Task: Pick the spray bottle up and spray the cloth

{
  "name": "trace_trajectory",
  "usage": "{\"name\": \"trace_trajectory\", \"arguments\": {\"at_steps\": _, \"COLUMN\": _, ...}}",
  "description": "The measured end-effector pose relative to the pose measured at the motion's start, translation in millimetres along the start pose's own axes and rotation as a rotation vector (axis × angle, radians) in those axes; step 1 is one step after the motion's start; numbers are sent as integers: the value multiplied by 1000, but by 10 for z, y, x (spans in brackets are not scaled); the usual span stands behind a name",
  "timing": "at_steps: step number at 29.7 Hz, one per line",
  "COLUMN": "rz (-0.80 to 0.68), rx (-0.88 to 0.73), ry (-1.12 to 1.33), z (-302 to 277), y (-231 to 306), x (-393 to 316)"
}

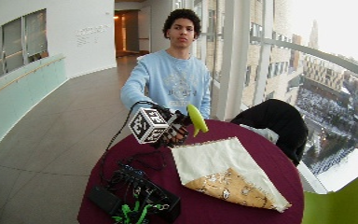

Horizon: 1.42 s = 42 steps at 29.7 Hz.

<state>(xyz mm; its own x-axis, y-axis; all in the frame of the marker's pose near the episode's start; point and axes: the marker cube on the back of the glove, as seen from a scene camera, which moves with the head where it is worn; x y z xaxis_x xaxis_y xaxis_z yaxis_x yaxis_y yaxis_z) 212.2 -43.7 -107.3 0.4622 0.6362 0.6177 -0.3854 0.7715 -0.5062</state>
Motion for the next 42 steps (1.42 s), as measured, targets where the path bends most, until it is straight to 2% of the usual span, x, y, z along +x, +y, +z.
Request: {"name": "trace_trajectory", "arguments": {"at_steps": 42, "rz": 37, "rx": -43, "ry": 20, "z": 79, "y": -15, "x": -25}}
